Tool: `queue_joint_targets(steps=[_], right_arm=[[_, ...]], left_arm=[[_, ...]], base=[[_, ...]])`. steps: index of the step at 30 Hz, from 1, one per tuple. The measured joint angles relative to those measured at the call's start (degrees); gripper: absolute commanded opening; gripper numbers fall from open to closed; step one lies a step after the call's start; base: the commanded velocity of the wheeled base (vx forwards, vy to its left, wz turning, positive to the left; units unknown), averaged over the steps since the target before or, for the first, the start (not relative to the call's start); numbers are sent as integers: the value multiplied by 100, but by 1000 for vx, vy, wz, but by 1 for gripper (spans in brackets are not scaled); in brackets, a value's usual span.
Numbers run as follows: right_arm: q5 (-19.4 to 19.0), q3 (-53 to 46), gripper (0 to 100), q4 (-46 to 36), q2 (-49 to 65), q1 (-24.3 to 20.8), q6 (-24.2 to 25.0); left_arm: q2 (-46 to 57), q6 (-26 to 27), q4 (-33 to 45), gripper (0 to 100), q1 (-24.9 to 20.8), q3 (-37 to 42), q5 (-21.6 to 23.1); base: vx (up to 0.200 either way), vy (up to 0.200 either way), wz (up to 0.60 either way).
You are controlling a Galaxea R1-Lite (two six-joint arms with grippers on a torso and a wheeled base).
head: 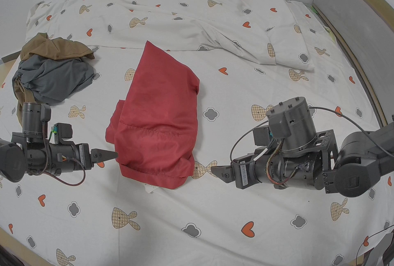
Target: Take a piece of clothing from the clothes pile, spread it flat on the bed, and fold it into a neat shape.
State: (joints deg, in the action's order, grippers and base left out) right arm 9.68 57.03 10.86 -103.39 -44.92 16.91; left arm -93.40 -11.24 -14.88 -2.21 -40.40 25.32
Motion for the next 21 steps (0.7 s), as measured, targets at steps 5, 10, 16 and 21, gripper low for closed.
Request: queue_joint_targets(steps=[5, 10, 16, 21], right_arm=[[15, -107, 100, -77, 450, 143, 2], [15, -400, 100, -112, 1119, 341, 4], [2, -841, 100, -340, 2103, 584, 11], [-27, -1180, 100, -575, 2826, 774, 16]], left_arm=[[-541, 18, -391, 100, -132, -52, 224], [-1048, 13, -794, 100, -289, -271, 282], [-1676, 13, -950, 100, -399, -800, 282], [-2013, 16, -1000, 0, -466, -1169, 278]], base=[[0, 0, 0], [0, 0, 0], [0, 0, 0], [0, 0, 0]])
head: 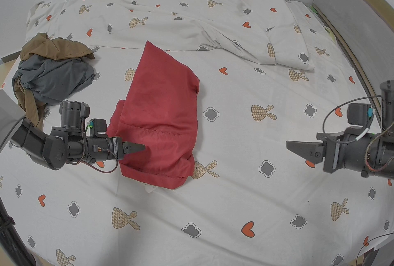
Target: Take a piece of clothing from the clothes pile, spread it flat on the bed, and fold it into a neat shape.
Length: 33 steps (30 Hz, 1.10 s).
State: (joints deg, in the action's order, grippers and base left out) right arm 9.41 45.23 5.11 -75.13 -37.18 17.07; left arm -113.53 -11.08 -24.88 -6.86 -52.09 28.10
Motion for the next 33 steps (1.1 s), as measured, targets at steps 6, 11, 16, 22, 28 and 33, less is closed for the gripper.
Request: queue_joint_targets(steps=[6, 11, 16, 22, 28, 33], right_arm=[[-22, -254, 100, -46, 391, 155, 6], [-28, -323, 100, -49, 482, 163, 6], [-20, -361, 100, -46, 396, 69, 1], [84, -301, 100, -32, 20, -339, -27], [530, -33, 100, -16, -614, -1039, -150], [1002, 450, 100, -10, -1252, -1618, -301]], left_arm=[[138, -2, 0, 0, -289, -69, -5], [599, -18, 34, 0, -658, 28, -11], [1176, -29, 222, 0, -1190, 59, -44], [1665, -38, 1131, 0, -1985, -505, -528], [1801, -44, 1909, 0, -2604, -1541, -1056], [1729, -51, 2369, 0, -2894, -2199, -1229]], base=[[0, 0, 0], [0, 0, 0], [0, 0, 0], [0, 0, 0], [0, 0, 0], [0, 0, 0]])
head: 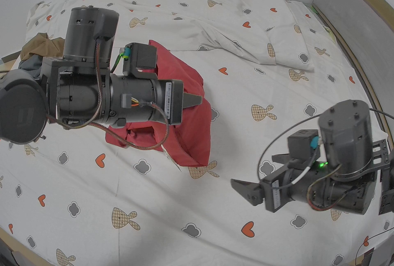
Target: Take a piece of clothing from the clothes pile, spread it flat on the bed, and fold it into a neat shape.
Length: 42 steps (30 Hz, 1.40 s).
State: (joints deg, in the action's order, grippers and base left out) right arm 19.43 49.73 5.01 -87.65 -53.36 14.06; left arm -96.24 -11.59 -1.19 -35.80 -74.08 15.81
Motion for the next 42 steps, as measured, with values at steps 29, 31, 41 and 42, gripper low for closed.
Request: queue_joint_targets(steps=[29, 31, 41, 42], right_arm=[[2497, 1240, 100, 1948, -2153, -1187, -249], [2625, 1292, 0, 2342, -2341, -1106, -267], [2866, 1191, 0, 2983, -2586, -736, -785], [2862, 1118, 0, 2985, -2528, -734, -816]], left_arm=[[-439, -479, 243, 0, -424, -389, -347], [-424, -521, 247, 0, -438, -354, -350], [-288, -674, 245, 0, -449, -63, -356], [-276, -679, 245, 0, -449, -54, -356]], base=[[0, 0, 0], [0, 0, 0], [0, 0, 0], [0, 0, 0]])
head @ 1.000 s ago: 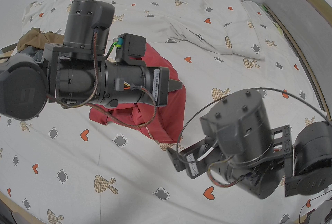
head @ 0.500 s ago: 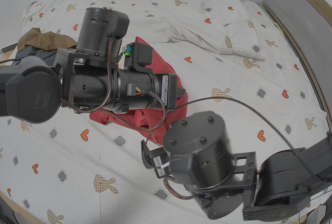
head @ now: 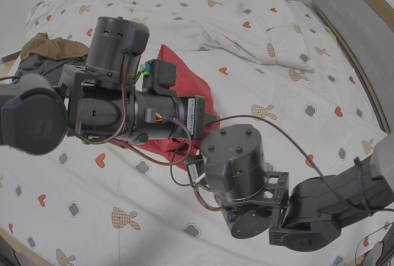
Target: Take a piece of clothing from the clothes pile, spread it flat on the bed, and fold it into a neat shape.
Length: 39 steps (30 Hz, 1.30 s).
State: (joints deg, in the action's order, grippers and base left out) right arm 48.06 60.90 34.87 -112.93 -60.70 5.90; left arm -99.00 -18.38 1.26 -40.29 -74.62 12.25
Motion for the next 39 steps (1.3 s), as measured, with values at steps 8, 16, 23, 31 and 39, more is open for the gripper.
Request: queue_joint_targets(steps=[8, 16, 23, 31, 39], right_arm=[[-49, -606, 0, 2, 364, -104, -172], [-44, -772, 0, -13, 474, -190, -254], [-35, -812, 0, -24, 607, 106, -312], [-90, -853, 0, -22, 1129, 1064, -756], [-624, -909, 0, -51, 1676, 2520, -1002]], left_arm=[[63, -11, 421, 0, 7, -134, -2], [96, 180, 563, 100, 22, -201, -356], [162, 174, 514, 100, 90, -38, -429], [529, 194, 218, 100, 463, 406, -435], [1226, 200, -35, 100, 1080, 1081, -423]], base=[[0, 0, 0], [0, 0, 0], [0, 0, 0], [0, 0, 0], [0, 0, 0]])
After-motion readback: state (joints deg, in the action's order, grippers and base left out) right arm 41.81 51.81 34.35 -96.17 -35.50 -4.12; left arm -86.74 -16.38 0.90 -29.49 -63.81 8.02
